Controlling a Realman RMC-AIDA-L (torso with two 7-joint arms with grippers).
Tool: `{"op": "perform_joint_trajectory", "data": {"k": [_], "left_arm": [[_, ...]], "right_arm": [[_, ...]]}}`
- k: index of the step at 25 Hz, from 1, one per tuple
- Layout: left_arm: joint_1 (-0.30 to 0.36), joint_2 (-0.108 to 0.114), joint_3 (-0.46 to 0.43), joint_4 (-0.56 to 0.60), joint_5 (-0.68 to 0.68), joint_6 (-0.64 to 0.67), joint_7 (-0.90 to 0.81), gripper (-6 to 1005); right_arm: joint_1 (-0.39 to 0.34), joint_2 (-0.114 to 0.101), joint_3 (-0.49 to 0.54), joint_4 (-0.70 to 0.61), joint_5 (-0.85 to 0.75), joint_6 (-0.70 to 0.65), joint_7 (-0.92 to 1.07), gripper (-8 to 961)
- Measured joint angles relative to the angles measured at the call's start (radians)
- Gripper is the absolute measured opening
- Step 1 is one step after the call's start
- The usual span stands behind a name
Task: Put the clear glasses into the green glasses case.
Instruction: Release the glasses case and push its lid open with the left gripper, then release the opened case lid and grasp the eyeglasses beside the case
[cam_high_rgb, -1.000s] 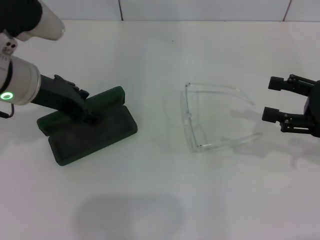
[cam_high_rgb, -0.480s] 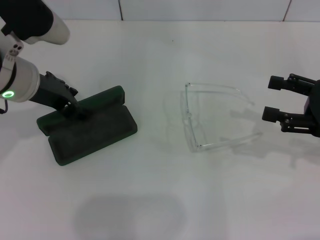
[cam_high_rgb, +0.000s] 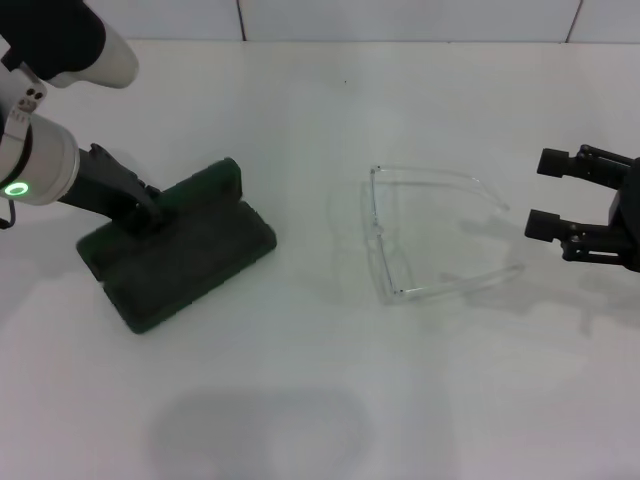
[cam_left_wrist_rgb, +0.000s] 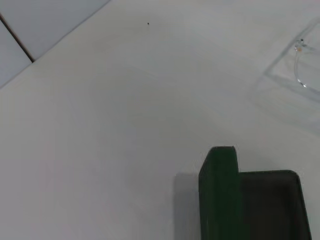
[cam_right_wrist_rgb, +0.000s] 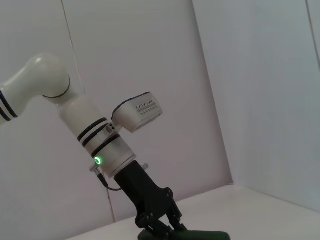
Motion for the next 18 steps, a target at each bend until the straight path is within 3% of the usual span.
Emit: {"op": "perform_joint_trajectory", "data": {"k": [10, 18], "left_arm": [[0.015, -0.002, 0.068, 0.049, -0.012, -0.012, 0.002, 206], [0.056, -0.003, 0.287, 0.161, -0.014, -0.105, 0.003, 205]], "right_arm": [[-0.01, 0.009, 0.02, 0.004, 0.004, -0.004, -0.033, 831], [-0.054, 0.027, 0.306, 0.064, 0.02, -0.14, -0.134, 829]]}}
